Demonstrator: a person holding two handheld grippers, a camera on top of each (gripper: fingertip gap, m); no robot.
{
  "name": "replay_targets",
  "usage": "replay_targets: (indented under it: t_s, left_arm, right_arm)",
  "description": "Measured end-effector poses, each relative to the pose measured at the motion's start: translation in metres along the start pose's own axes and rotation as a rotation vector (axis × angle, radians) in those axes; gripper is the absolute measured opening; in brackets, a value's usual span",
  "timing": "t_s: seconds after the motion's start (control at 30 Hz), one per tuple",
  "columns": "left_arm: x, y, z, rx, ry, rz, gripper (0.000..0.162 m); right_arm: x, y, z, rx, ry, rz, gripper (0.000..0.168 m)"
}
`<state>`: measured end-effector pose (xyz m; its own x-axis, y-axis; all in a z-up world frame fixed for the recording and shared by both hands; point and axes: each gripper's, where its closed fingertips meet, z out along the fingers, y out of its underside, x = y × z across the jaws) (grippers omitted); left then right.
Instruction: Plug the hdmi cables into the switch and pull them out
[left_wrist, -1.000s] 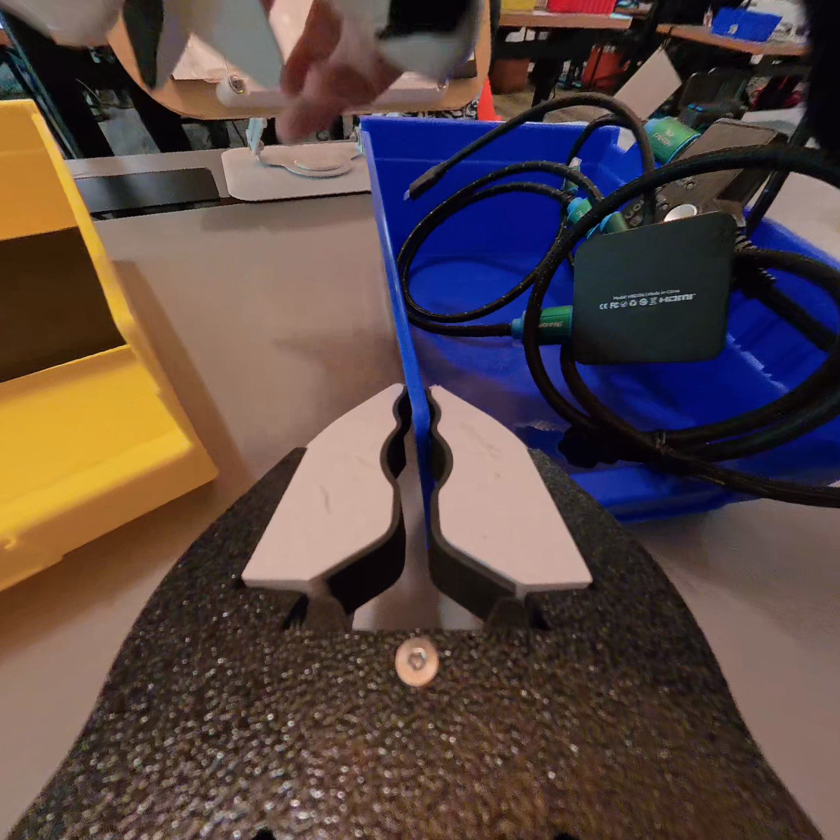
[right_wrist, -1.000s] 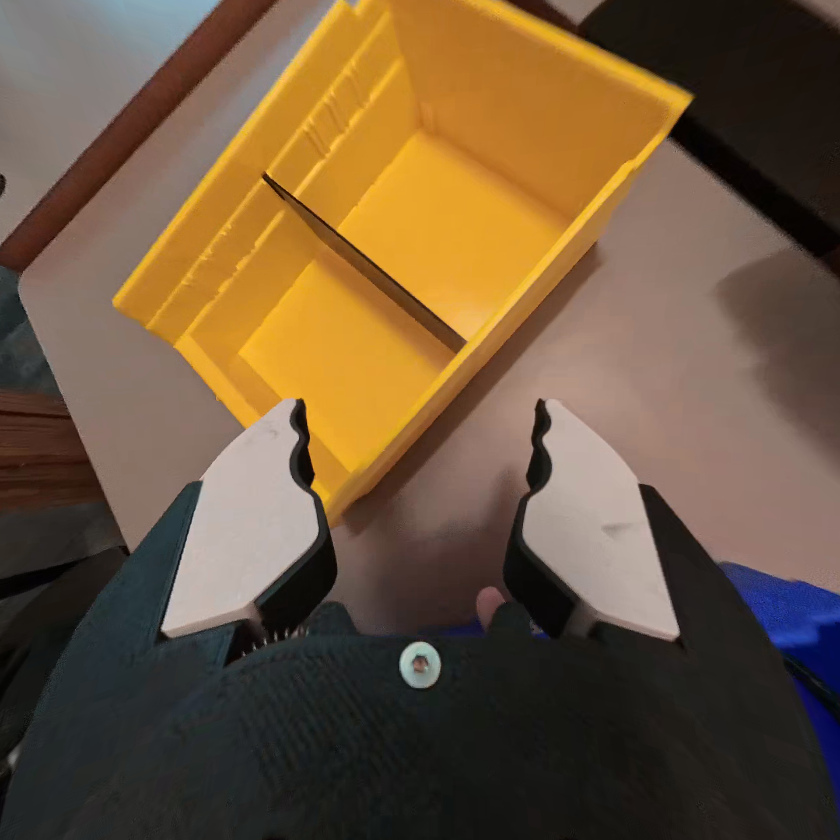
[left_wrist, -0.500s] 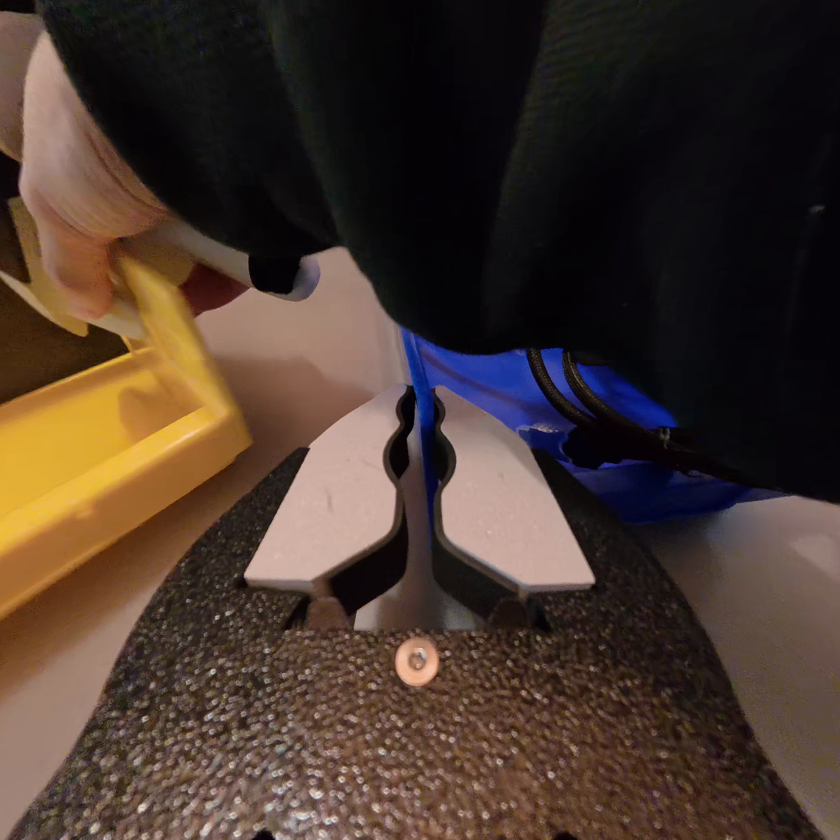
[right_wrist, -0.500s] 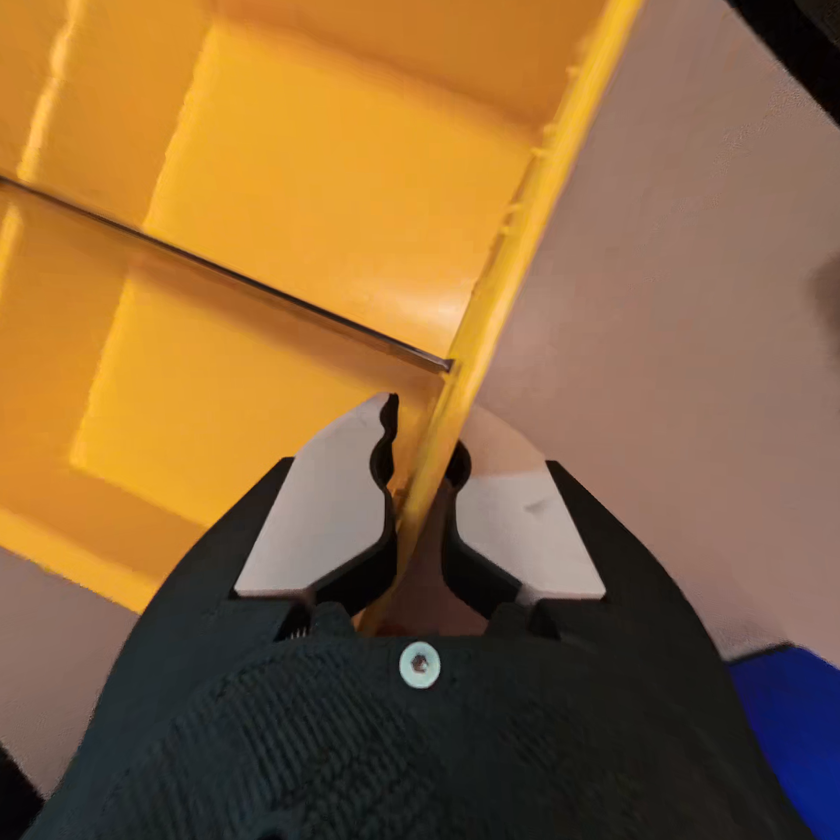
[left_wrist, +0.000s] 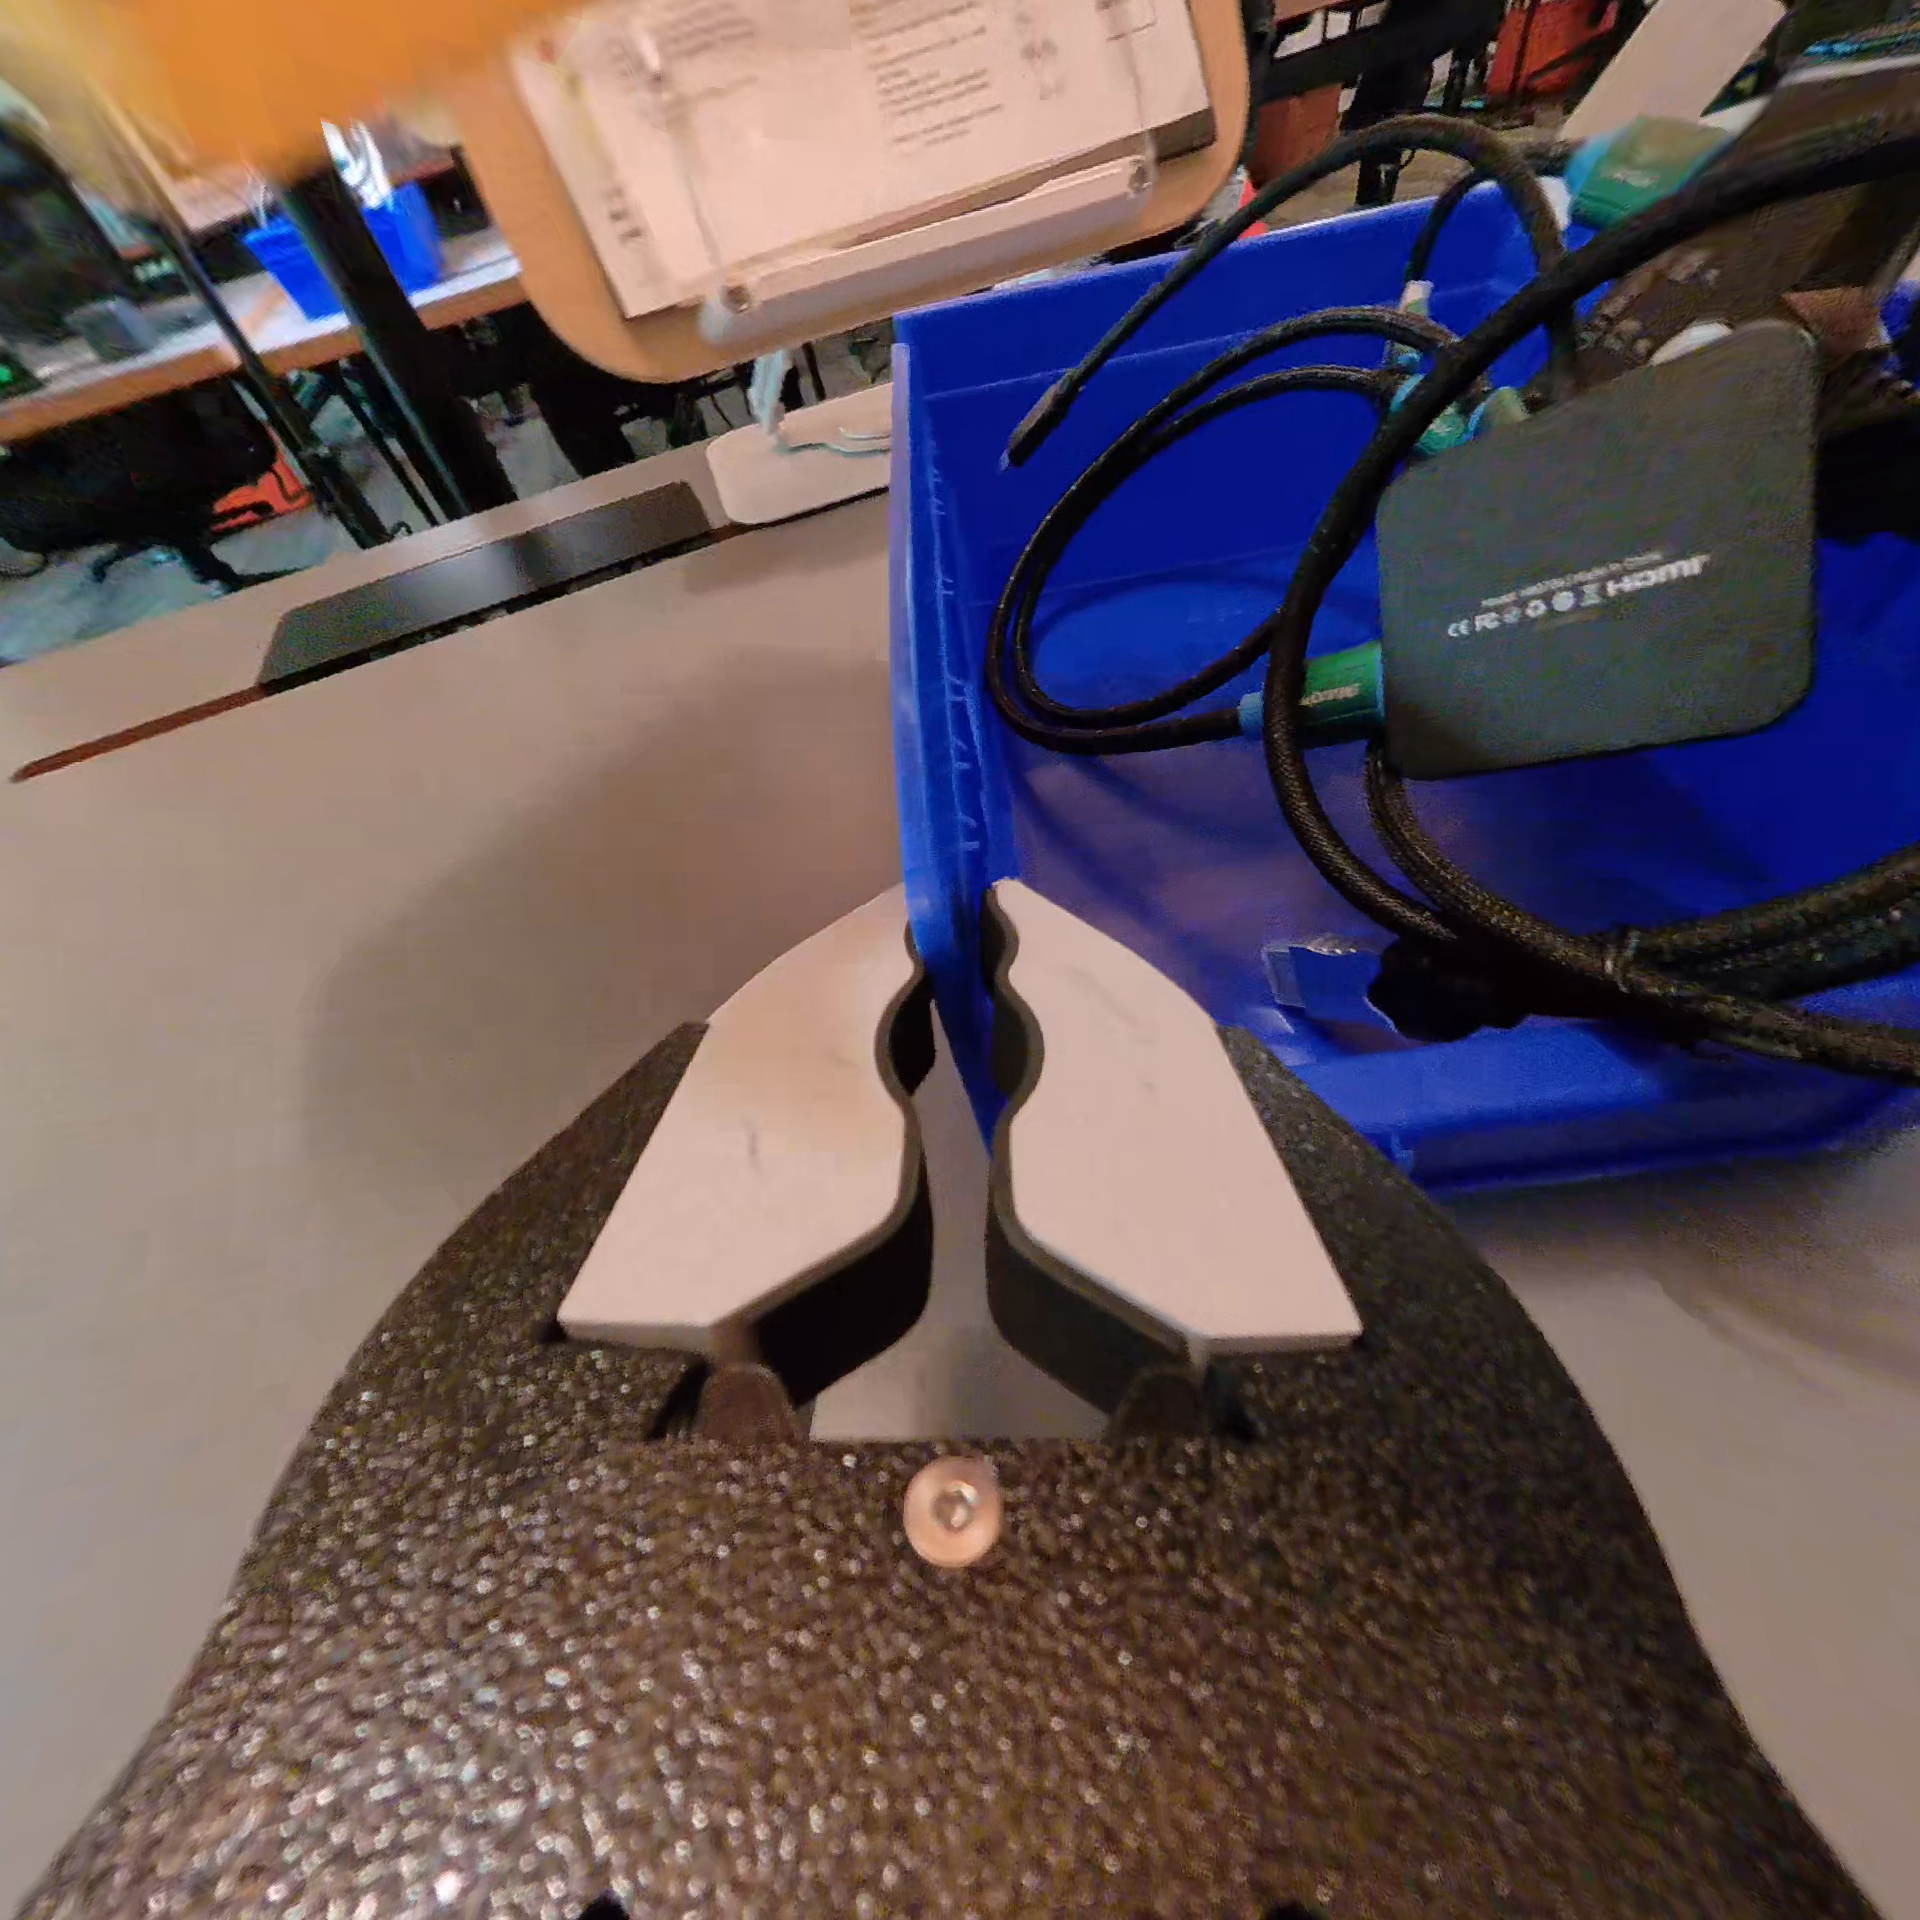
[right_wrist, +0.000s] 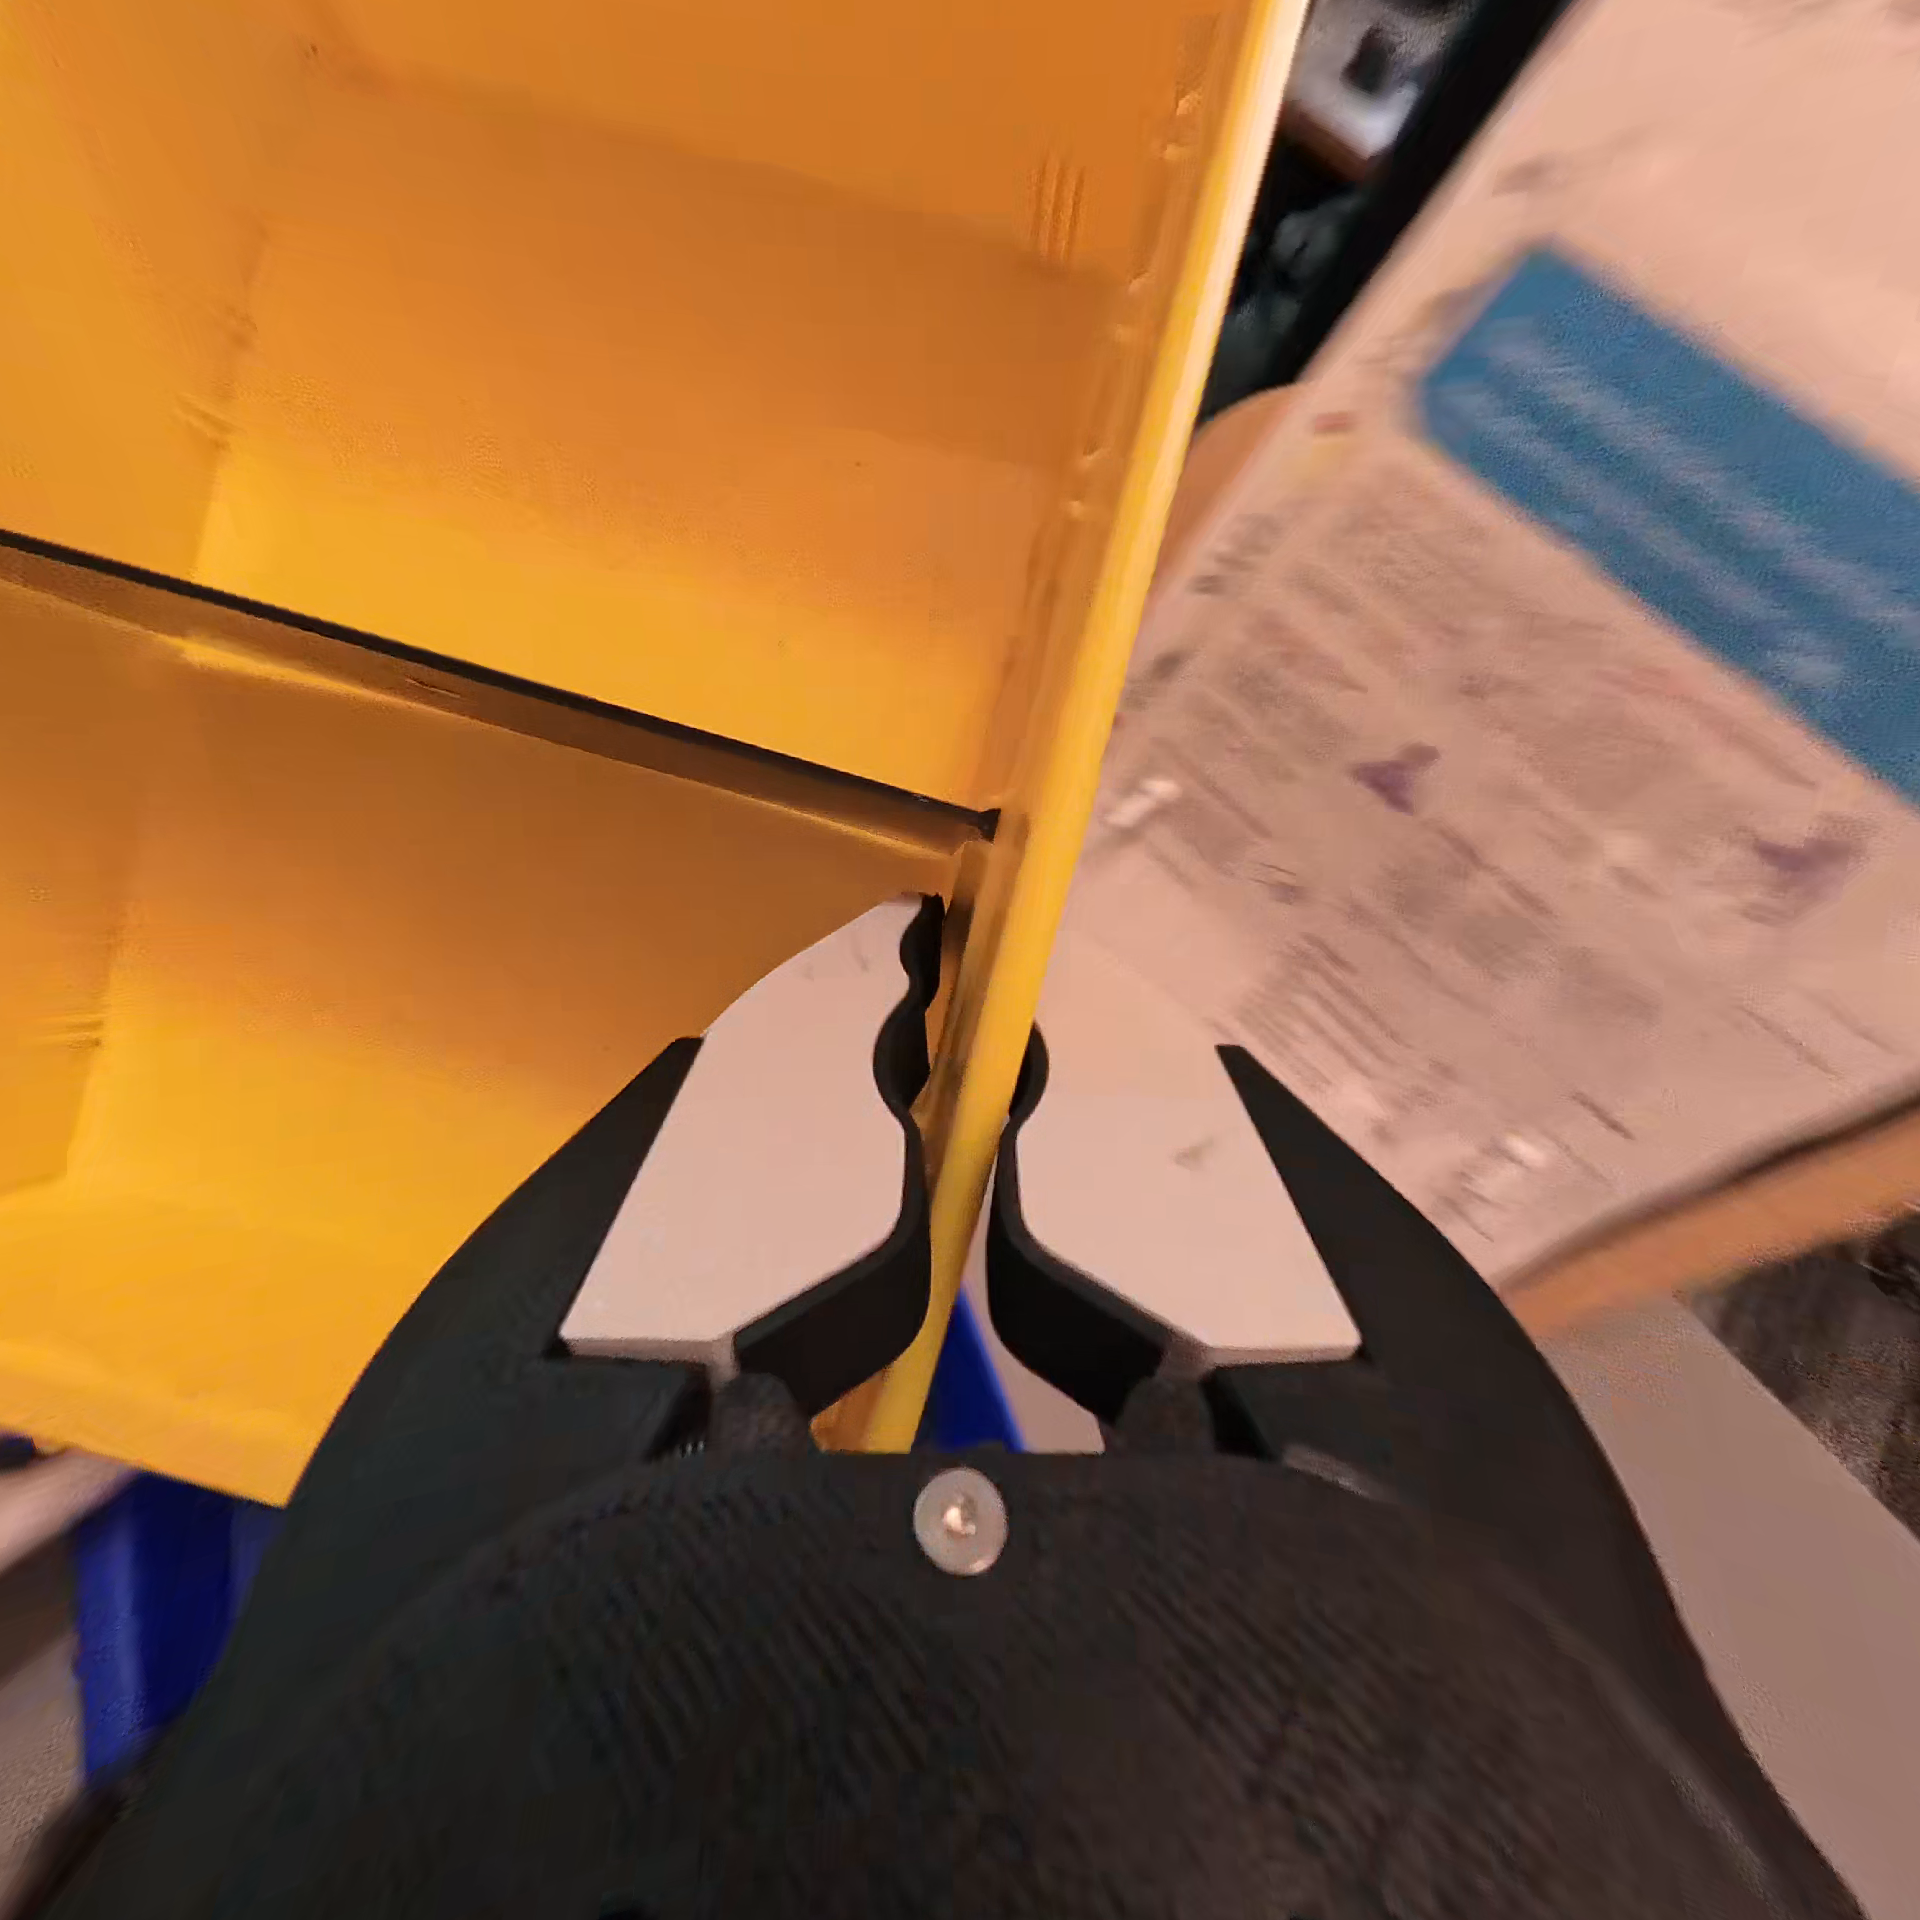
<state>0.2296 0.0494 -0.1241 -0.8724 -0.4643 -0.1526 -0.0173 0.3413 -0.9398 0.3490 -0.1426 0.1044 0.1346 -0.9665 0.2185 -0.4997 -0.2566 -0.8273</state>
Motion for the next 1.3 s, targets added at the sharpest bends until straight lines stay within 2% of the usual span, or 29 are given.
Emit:
replay_targets:
  t_s: [0.07, 0.13, 0.2, 0.27, 0.37, 0.43, 0.5, 0.57, 0.77, 0.93, 1.0, 1.07, 1.13, 1.2, 1.3]
  left_arm:
    - [-0.024, 0.006, -0.005, -0.011, -0.018, -0.046, 0.005]
    - [-0.054, 0.013, -0.012, -0.023, -0.047, -0.084, 0.005]
    - [-0.086, 0.021, -0.021, -0.026, -0.072, -0.143, 0.005]
    - [-0.122, 0.029, -0.029, -0.022, -0.097, -0.200, 0.004]
    - [-0.175, 0.039, -0.033, -0.015, -0.130, -0.247, 0.003]
    - [-0.208, 0.043, -0.028, -0.003, -0.145, -0.282, 0.003]
    - [-0.237, 0.045, -0.019, -0.004, -0.177, -0.309, 0.003]
    - [-0.259, 0.045, -0.009, -0.002, -0.202, -0.297, 0.003]
    - [-0.298, 0.046, 0.008, 0.005, -0.277, -0.321, 0.003]
    - [-0.302, 0.047, 0.010, -0.051, -0.321, -0.267, 0.004]
    - [-0.302, 0.049, 0.008, -0.103, -0.344, -0.273, 0.005]
    - [-0.304, 0.044, -0.001, -0.154, -0.403, -0.233, 0.011]
    - [-0.303, 0.026, -0.013, -0.129, -0.453, -0.147, 0.022]
    - [-0.289, 0.004, -0.018, -0.082, -0.411, -0.072, 0.024]
    - [-0.258, -0.018, -0.016, -0.070, -0.270, -0.033, 0.024]
  right_arm:
    - [0.047, 0.018, -0.048, 0.048, 0.056, 0.035, 0.007]
    - [0.090, 0.059, -0.091, 0.040, 0.107, 0.090, 0.007]
    - [0.127, 0.118, -0.126, -0.001, 0.152, 0.158, 0.007]
    - [0.158, 0.192, -0.152, -0.074, 0.179, 0.252, 0.007]
    - [0.184, 0.309, -0.175, -0.209, 0.175, 0.457, 0.007]
    - [0.193, 0.371, -0.184, -0.259, 0.169, 0.576, 0.007]
    - [0.199, 0.413, -0.187, -0.281, 0.173, 0.661, 0.007]
    - [0.206, 0.440, -0.186, -0.296, 0.182, 0.712, 0.007]
    - [0.231, 0.477, -0.169, -0.377, 0.197, 0.746, 0.007]
    - [0.244, 0.474, -0.159, -0.412, 0.215, 0.633, 0.013]
    - [0.249, 0.469, -0.162, -0.412, 0.275, 0.565, 0.027]
    - [0.268, 0.462, -0.185, -0.410, 0.485, 0.479, 0.059]
    - [0.264, 0.443, -0.211, -0.350, 0.599, 0.451, 0.080]
    - [0.237, 0.415, -0.226, -0.230, 0.600, 0.432, 0.091]
    - [0.173, 0.374, -0.232, -0.033, 0.544, 0.361, 0.092]
